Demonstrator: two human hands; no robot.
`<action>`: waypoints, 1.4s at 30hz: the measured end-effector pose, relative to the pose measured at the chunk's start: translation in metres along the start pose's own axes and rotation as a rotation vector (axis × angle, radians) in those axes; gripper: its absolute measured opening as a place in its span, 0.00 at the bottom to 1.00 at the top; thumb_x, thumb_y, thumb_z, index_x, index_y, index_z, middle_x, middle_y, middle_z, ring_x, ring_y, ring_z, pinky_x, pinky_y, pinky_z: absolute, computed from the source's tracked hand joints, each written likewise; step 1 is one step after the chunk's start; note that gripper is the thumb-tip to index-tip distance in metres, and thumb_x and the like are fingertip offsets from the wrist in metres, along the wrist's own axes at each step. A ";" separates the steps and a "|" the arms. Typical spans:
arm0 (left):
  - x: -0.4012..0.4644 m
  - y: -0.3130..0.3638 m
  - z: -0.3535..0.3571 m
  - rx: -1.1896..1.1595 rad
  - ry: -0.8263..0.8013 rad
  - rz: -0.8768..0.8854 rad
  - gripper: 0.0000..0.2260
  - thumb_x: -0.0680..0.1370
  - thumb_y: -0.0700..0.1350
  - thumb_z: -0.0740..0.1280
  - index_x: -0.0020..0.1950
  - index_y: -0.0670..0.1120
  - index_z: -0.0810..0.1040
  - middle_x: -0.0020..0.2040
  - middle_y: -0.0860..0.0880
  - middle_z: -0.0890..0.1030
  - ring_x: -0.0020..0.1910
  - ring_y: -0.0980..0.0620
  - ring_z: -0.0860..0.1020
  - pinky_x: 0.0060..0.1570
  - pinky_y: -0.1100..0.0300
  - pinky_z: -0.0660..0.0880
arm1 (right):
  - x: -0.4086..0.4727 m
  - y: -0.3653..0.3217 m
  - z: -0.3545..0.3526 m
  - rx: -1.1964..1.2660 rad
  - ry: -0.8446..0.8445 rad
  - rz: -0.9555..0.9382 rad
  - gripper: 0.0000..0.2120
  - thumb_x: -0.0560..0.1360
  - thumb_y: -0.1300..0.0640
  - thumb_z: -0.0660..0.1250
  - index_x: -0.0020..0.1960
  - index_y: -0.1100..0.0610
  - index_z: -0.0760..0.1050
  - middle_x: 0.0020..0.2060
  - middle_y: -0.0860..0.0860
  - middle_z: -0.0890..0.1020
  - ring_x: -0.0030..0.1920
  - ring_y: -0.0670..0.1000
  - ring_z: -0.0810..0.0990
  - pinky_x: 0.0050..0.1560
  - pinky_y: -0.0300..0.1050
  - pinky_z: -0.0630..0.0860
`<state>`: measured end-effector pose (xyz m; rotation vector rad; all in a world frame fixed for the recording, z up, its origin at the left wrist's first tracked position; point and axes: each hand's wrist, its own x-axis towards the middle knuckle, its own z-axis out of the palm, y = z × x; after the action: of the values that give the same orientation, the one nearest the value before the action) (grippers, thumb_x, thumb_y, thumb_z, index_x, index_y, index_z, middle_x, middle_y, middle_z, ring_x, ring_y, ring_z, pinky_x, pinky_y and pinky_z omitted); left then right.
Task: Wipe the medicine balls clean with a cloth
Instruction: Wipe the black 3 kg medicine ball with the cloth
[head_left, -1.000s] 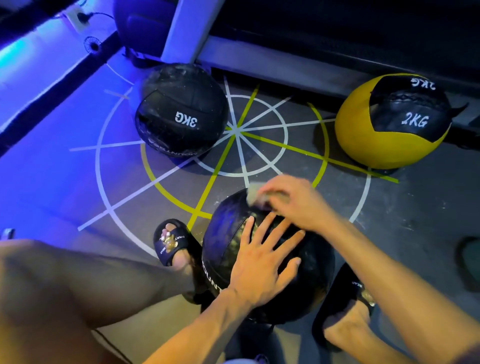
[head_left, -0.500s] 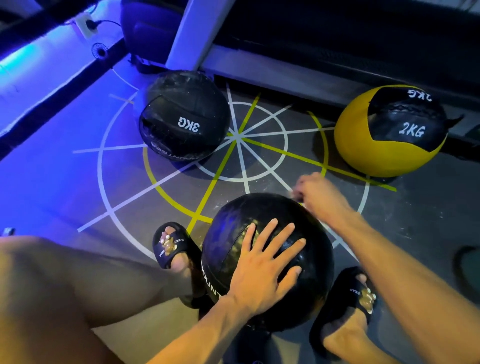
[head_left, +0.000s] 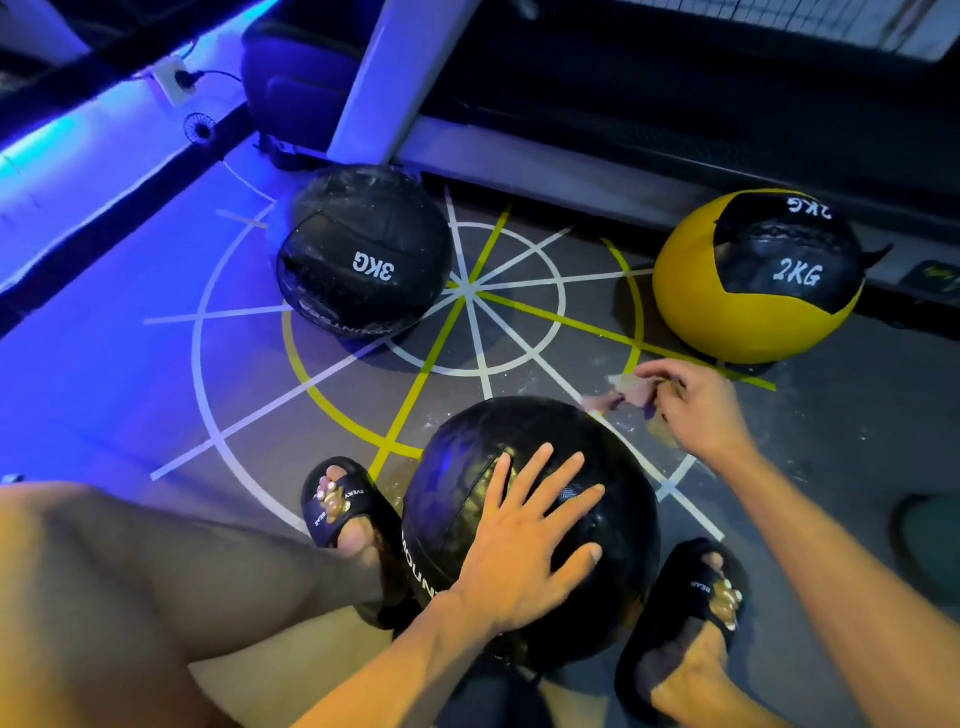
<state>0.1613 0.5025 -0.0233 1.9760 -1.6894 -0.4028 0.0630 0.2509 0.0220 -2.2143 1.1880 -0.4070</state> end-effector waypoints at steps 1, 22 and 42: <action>0.001 -0.002 -0.007 -0.088 0.006 0.020 0.25 0.83 0.60 0.61 0.81 0.58 0.64 0.83 0.58 0.54 0.83 0.54 0.43 0.79 0.39 0.40 | -0.008 0.000 -0.004 0.083 0.043 0.051 0.18 0.79 0.69 0.60 0.56 0.51 0.82 0.44 0.49 0.84 0.33 0.37 0.79 0.32 0.29 0.71; -0.023 -0.036 -0.002 -0.322 0.222 -0.522 0.53 0.68 0.81 0.60 0.84 0.53 0.53 0.83 0.57 0.53 0.82 0.59 0.46 0.80 0.45 0.52 | -0.065 -0.056 0.013 0.337 0.089 0.121 0.09 0.81 0.56 0.66 0.42 0.51 0.77 0.32 0.42 0.81 0.32 0.37 0.78 0.38 0.43 0.79; -0.018 -0.033 0.022 -0.283 0.324 -0.508 0.49 0.70 0.77 0.64 0.83 0.52 0.59 0.82 0.57 0.57 0.82 0.57 0.52 0.81 0.46 0.49 | -0.056 -0.042 0.074 -0.100 -0.276 -0.327 0.20 0.83 0.56 0.57 0.74 0.55 0.72 0.74 0.48 0.72 0.76 0.43 0.63 0.79 0.39 0.51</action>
<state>0.1739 0.5194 -0.0619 2.0992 -0.8731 -0.4394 0.0975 0.3417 -0.0096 -2.4632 0.7174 -0.1625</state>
